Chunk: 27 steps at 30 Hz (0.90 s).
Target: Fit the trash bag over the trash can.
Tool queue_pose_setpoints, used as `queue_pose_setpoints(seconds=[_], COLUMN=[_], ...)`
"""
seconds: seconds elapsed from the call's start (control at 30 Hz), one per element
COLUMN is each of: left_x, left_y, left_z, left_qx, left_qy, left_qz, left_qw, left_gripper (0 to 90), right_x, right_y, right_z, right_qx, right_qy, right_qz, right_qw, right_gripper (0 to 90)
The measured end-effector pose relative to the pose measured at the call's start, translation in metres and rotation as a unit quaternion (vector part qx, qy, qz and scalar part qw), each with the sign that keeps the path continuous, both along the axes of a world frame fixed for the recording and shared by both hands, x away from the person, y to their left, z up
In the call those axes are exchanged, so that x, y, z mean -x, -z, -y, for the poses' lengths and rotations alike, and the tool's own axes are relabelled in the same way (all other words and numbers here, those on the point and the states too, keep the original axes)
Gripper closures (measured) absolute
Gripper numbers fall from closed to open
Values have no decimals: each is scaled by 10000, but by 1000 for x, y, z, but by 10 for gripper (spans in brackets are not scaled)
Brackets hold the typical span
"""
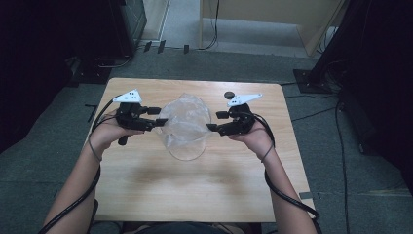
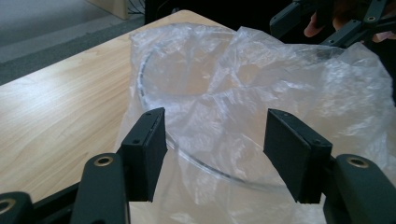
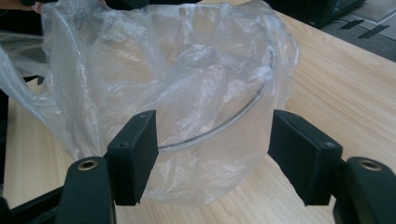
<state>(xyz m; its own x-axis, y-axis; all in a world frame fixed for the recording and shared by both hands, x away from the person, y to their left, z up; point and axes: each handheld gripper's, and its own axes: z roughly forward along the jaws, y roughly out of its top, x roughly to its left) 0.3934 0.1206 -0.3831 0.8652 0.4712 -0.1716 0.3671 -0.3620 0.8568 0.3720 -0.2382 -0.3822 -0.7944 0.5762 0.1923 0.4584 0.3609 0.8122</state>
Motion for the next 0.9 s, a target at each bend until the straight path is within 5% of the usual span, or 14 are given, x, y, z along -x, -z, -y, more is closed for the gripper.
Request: queue_pose_setpoints(seconds=[0.43,0.57,0.77,0.9], left_x=[15,18,25,26], left_y=[-4,-11,-17,-12], left_z=[-4,-6,8,18], left_qx=[-24,137,224,423], left_qy=[91,146,495,745], left_qz=[84,150,319,191], left_qw=[9999,9997,9980,9961], left_gripper=[346,348,339,361], right_x=[13,20,26,25], right_y=[-9,-19,-19,-15], right_z=[0,1,-11,-17], right_qx=[-132,-463,-461,-505], right_qy=[76,-22,-406,-531], right_qz=[154,226,193,127], right_qw=[9998,9987,9979,9972], right_gripper=[324,354,359,385])
